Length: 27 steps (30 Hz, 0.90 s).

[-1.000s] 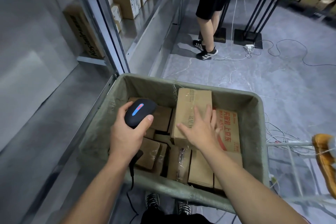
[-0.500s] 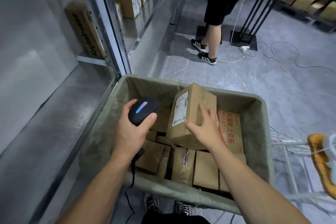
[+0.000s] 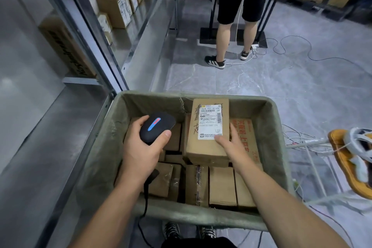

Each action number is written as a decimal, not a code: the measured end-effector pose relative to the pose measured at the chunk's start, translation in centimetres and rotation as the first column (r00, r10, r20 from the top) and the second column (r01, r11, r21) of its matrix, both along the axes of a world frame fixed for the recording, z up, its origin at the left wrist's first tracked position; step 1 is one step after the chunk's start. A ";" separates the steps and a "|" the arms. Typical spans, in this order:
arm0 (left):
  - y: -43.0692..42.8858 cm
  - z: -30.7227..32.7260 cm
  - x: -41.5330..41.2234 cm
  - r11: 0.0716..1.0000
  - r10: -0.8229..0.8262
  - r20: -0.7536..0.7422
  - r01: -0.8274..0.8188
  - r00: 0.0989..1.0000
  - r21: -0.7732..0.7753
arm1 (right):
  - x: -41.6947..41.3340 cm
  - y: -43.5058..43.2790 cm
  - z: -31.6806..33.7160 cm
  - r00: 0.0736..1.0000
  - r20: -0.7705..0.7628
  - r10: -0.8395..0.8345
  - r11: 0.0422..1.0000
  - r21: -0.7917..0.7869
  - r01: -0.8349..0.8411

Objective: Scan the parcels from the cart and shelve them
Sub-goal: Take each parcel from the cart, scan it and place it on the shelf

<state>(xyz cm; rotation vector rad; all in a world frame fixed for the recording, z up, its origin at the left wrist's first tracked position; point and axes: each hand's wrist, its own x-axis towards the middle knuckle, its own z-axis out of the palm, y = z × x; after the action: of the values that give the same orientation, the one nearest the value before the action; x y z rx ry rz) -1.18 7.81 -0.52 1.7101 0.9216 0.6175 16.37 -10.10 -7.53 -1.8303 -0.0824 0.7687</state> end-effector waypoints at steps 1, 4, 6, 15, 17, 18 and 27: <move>-0.2 0.0 0.0 1.000 0.000 -0.004 0.000 1.000 0.003 | 0.2 0.0 -0.1 1.000 -0.028 -0.006 1.000 0.018 0.007; -0.5 0.2 0.1 1.000 0.009 -0.003 -0.009 1.000 0.000 | 0.7 0.2 -0.4 0.998 -0.062 0.007 0.998 0.057 -0.004; -0.8 0.4 0.2 1.000 0.017 -0.003 -0.017 1.000 -0.011 | 1.0 0.3 -1.0 0.998 -0.069 0.006 0.996 0.084 0.000; -2.6 1.3 0.4 0.996 0.090 0.008 -0.090 0.996 -0.017 | 1.1 0.2 -0.5 0.991 -0.125 0.053 0.991 0.128 -0.037; -3.1 1.5 0.2 0.995 0.101 0.006 -0.101 0.995 -0.006 | 1.3 0.0 -0.3 0.991 -0.097 0.094 0.990 0.113 -0.083; -3.3 1.6 0.1 0.994 0.106 0.005 -0.107 0.994 0.001 | 1.4 -0.1 -0.2 0.989 -0.082 0.122 0.987 0.113 -0.113; -5.2 2.6 -1.6 0.978 0.205 0.027 -0.206 0.978 0.029 | 2.8 0.7 3.5 0.883 0.102 0.458 0.886 0.034 -0.463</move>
<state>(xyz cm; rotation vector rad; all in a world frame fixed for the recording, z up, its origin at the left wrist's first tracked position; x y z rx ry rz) -2.73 2.57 2.10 1.6431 1.0857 0.7908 19.19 -9.39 -4.04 -1.8101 -0.6145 0.9980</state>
